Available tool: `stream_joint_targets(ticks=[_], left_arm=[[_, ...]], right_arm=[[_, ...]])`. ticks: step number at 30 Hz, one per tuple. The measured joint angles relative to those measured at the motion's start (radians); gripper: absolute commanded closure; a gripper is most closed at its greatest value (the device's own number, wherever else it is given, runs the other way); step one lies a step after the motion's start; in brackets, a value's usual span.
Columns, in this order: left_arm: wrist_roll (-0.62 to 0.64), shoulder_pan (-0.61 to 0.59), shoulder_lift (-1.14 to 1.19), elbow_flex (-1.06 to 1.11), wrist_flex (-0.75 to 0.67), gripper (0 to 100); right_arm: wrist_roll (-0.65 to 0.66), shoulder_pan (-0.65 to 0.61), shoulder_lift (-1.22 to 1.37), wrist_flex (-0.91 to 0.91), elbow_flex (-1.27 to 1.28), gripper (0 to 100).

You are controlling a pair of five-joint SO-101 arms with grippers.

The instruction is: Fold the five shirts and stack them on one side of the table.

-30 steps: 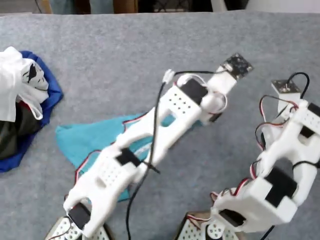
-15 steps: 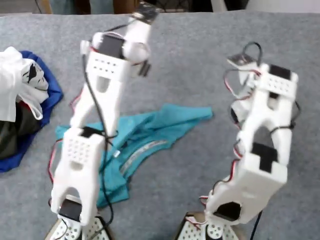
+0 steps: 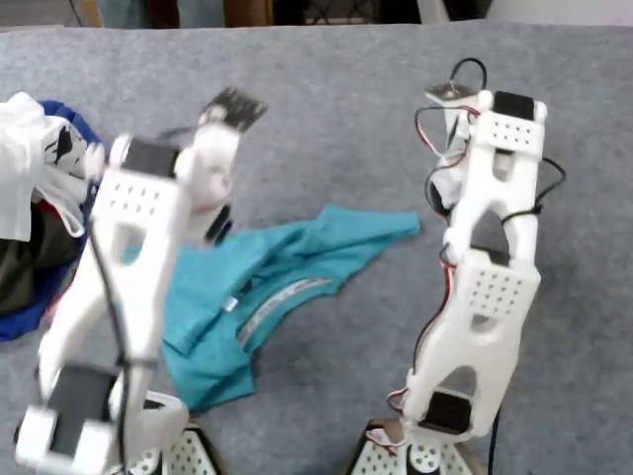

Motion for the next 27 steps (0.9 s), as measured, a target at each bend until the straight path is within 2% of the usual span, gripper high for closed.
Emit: stream_joint_targets(ticks=[5, 9, 13, 18, 27], left_arm=[[-0.097, -0.009, -0.278, 0.445, -0.107, 89], [-0.178, -0.054, -0.454, 0.657, -0.126, 89], [-0.253, -0.13, -0.568, 0.709, -0.077, 89], [-0.273, -0.213, -0.595, 0.718, -0.063, 89], [-0.281, -0.239, -0.597, 0.755, -0.069, 89]], right_arm=[[0.0, -0.015, 0.003, 0.005, -0.002, 86.4], [0.0, -0.04, 0.003, 0.005, -0.002, 86.4], [-0.031, -0.069, 0.003, 0.005, -0.002, 86.4], [-0.069, -0.12, 0.003, 0.005, -0.002, 86.4], [-0.199, -0.199, 0.014, -0.002, -0.002, 86.4]])
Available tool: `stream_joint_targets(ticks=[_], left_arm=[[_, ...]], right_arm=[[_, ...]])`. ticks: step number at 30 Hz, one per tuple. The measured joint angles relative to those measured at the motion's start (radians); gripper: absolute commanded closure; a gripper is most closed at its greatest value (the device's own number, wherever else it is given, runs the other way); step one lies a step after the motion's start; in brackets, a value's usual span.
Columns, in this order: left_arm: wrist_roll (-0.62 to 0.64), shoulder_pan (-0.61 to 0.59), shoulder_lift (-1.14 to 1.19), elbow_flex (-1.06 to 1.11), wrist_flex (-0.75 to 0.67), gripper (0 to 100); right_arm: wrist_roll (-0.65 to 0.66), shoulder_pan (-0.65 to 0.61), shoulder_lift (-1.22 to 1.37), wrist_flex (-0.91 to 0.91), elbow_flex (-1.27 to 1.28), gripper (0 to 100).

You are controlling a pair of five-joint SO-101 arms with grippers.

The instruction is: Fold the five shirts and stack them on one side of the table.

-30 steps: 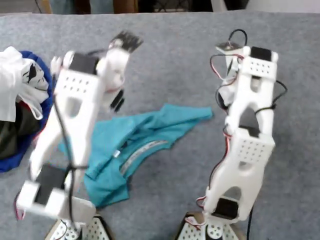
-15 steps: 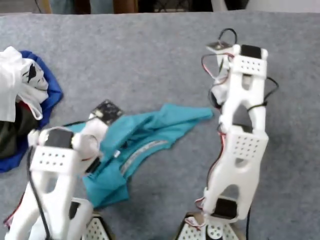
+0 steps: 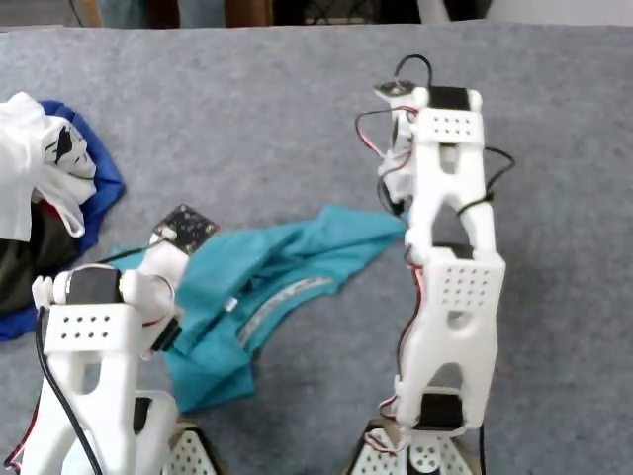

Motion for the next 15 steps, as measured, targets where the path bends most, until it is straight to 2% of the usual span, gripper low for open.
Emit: stream_joint_targets(ticks=[15], left_arm=[[0.0, 0.0, 0.0, 0.002, 0.0, 89]], right_arm=[[-0.014, 0.002, 0.137, -0.017, -0.041, 86.4]])
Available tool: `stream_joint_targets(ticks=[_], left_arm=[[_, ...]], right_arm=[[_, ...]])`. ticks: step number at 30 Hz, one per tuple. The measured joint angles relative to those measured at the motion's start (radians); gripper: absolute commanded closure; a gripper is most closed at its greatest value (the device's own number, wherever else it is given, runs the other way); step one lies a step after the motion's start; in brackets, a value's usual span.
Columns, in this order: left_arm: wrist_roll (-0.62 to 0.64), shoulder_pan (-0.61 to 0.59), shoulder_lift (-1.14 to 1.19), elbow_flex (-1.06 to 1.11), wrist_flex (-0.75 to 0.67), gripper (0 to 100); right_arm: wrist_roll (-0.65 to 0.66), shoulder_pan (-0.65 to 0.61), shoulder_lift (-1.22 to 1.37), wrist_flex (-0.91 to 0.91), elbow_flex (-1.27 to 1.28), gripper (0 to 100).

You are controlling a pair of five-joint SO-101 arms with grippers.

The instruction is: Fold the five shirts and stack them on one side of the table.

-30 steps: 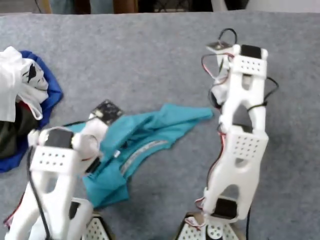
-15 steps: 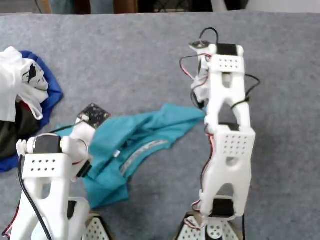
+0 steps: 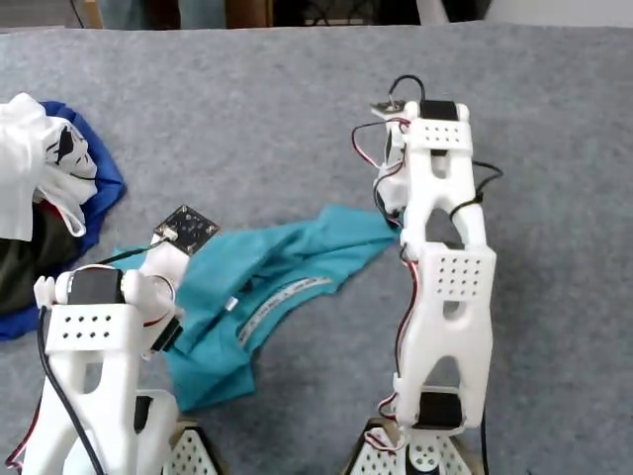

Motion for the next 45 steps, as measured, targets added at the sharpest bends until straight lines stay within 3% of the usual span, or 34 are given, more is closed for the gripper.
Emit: stream_joint_targets(ticks=[11, 27, 37, 45], left_arm=[[0.0, 0.0, 0.0, 0.0, 0.0, 89], [0.0, 0.0, 0.0, 0.0, 0.0, 89], [0.0, 0.0, 0.0, 0.0, 0.0, 89], [0.0, 0.0, 0.0, 0.0, 0.0, 89]], right_arm=[[0.077, 0.04, 0.006, 0.023, -0.092, 86.4], [0.078, 0.055, 0.049, -0.023, -0.057, 86.1], [0.077, 0.055, 0.055, -0.026, -0.058, 86.1], [-0.002, 0.055, 0.055, -0.026, -0.06, 86.1]])
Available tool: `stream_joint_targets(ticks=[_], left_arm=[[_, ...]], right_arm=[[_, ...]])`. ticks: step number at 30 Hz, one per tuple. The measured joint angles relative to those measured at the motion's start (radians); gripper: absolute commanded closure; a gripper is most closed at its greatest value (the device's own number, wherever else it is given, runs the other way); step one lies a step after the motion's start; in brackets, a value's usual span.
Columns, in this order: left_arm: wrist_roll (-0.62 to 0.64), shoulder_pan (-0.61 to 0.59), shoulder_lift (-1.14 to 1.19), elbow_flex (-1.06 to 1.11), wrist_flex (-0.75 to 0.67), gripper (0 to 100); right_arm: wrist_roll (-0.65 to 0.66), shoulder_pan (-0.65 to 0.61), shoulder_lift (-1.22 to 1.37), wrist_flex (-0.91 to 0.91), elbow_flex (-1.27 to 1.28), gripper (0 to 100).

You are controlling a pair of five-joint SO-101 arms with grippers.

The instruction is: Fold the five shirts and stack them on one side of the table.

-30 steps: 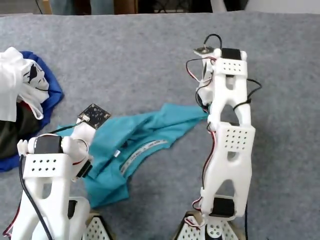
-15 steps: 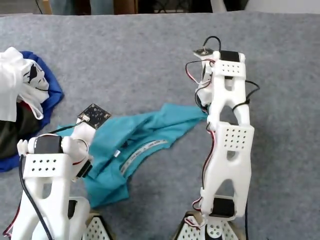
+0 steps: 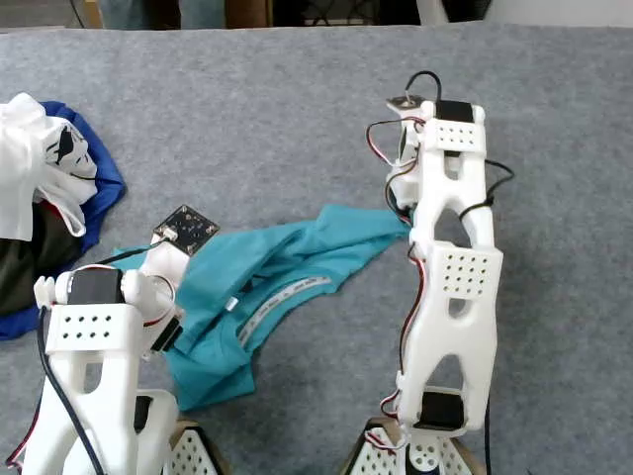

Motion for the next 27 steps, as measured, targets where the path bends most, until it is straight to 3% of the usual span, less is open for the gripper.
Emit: stream_joint_targets(ticks=[27], left_arm=[[0.0, 0.0, 0.0, 0.0, 0.0, 89]], right_arm=[[-0.1, -0.015, 0.038, 0.02, -0.046, 87.0]])
